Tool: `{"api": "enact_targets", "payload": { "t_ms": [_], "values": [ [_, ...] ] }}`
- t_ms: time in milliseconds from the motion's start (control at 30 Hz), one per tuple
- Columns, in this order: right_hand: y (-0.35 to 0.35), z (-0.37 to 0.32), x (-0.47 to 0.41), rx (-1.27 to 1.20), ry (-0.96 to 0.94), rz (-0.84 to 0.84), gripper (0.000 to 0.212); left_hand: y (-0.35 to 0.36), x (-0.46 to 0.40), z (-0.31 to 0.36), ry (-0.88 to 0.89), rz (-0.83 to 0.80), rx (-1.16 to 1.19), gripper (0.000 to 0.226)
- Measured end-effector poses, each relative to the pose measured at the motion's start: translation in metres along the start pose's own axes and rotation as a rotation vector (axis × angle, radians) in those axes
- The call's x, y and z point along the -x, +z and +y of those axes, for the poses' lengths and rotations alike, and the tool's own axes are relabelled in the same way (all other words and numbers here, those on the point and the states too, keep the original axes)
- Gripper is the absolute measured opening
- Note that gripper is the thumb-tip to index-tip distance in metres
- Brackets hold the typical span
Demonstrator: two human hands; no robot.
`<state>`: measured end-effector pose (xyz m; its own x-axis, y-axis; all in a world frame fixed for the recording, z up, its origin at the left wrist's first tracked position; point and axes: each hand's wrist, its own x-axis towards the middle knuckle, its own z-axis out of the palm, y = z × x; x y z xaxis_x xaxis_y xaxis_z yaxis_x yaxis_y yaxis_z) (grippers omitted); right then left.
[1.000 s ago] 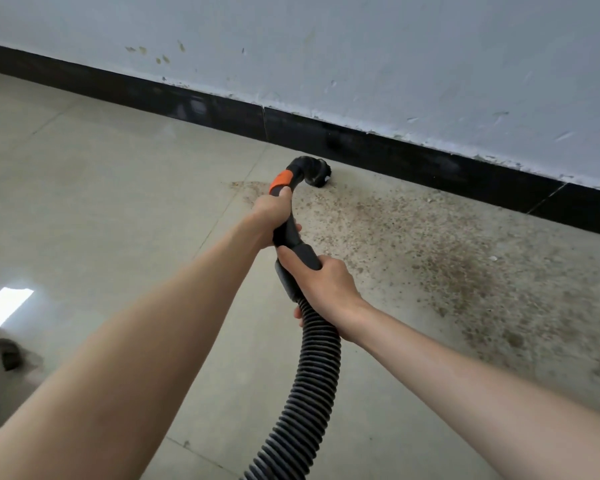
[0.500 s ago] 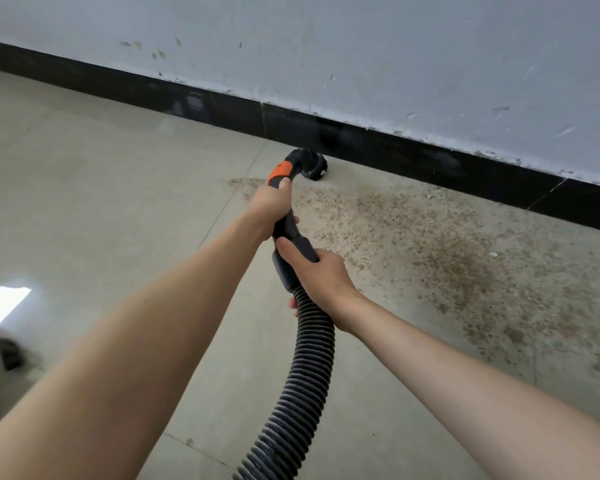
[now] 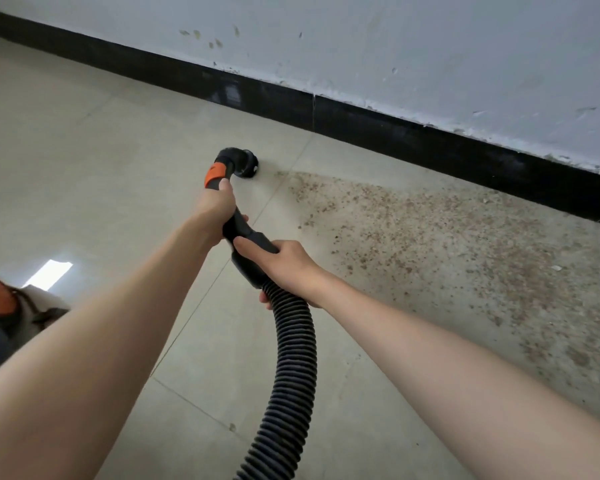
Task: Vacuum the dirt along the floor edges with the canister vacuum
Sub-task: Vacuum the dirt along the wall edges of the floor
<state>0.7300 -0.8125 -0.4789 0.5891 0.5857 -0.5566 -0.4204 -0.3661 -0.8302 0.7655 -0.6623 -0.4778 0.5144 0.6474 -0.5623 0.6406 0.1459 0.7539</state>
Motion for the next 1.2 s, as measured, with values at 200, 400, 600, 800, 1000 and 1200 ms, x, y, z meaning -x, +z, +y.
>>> {"api": "enact_targets", "payload": {
  "t_ms": [200, 400, 600, 800, 1000, 1200],
  "values": [
    [-0.007, 0.008, 0.019, 0.024, 0.0, 0.009, 0.048, 0.007, 0.024, -0.005, -0.051, -0.023, 0.012, 0.043],
    [-0.035, 0.013, 0.044, 0.009, 0.01, 0.072, 0.048, 0.041, 0.053, 0.003, -0.05, -0.079, -0.044, 0.048],
    [-0.063, 0.025, 0.071, -0.047, 0.03, 0.193, 0.047, 0.085, 0.08, 0.008, -0.022, -0.189, -0.09, 0.049],
    [-0.083, 0.05, 0.102, -0.057, 0.04, 0.294, 0.042, 0.122, 0.105, -0.006, -0.011, -0.289, -0.109, 0.046],
    [-0.098, 0.069, 0.127, -0.201, 0.037, 0.393, 0.041, 0.16, 0.128, -0.008, 0.089, -0.351, -0.266, 0.036],
    [-0.098, 0.062, 0.113, -0.244, -0.002, 0.401, 0.039, 0.163, 0.12, 0.001, 0.176, -0.357, -0.331, 0.035]
  ]
}}
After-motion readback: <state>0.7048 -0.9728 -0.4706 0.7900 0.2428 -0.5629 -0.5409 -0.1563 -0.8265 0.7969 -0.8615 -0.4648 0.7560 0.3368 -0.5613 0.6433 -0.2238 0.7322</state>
